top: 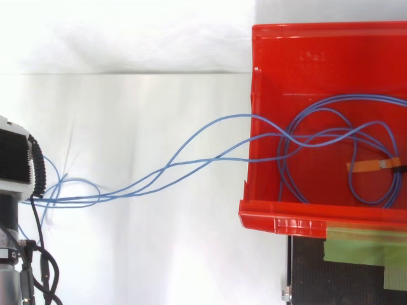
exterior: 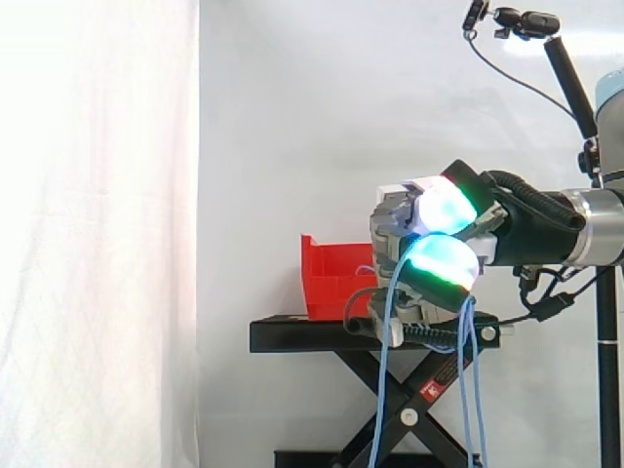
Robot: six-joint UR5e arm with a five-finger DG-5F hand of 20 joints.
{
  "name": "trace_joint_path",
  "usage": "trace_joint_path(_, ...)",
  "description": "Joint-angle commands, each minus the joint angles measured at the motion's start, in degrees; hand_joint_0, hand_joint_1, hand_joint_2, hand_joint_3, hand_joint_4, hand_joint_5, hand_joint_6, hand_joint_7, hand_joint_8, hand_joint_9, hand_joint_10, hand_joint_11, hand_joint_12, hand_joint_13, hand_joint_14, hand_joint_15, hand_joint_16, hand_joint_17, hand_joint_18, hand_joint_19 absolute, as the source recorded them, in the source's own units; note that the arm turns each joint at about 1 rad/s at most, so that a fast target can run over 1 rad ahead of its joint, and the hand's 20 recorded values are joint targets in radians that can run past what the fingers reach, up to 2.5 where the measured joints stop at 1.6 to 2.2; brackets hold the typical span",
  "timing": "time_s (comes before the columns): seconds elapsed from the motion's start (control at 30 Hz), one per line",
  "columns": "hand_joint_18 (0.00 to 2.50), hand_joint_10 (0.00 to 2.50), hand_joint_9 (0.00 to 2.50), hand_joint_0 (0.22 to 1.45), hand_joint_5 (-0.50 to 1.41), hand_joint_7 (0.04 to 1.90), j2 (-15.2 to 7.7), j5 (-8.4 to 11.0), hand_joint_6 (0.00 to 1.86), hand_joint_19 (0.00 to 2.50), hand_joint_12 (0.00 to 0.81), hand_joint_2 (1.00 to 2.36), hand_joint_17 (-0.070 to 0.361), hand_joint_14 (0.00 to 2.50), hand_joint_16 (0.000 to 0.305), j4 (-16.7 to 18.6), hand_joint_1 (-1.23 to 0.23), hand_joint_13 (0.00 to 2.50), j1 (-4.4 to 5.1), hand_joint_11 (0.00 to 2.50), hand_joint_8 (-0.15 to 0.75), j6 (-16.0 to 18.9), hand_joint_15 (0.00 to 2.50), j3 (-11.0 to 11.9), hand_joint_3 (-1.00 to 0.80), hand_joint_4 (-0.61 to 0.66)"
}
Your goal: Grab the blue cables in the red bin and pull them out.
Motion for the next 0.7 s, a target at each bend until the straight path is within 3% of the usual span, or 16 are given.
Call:
trace_joint_path(0.0,0.77,0.33,1.02,0.83,0.76,0.69,0.01,0.0,0.53,0.8,0.288,1.0,0.098,0.01,0.044,-0.08,-0.82,1.19,-0.01,1.72,0.197,0.0,1.45,0.0,-1.0,0.07)
trace_joint_path(0.67,0.78,0.44,0.98,0.74,0.72,0.68,0.01,-0.09,0.42,0.79,0.317,1.0,0.107,0.01,0.048,-0.08,-0.79,1.18,-0.01,1.66,0.218,0.0,1.45,0.0,-1.0,0.1)
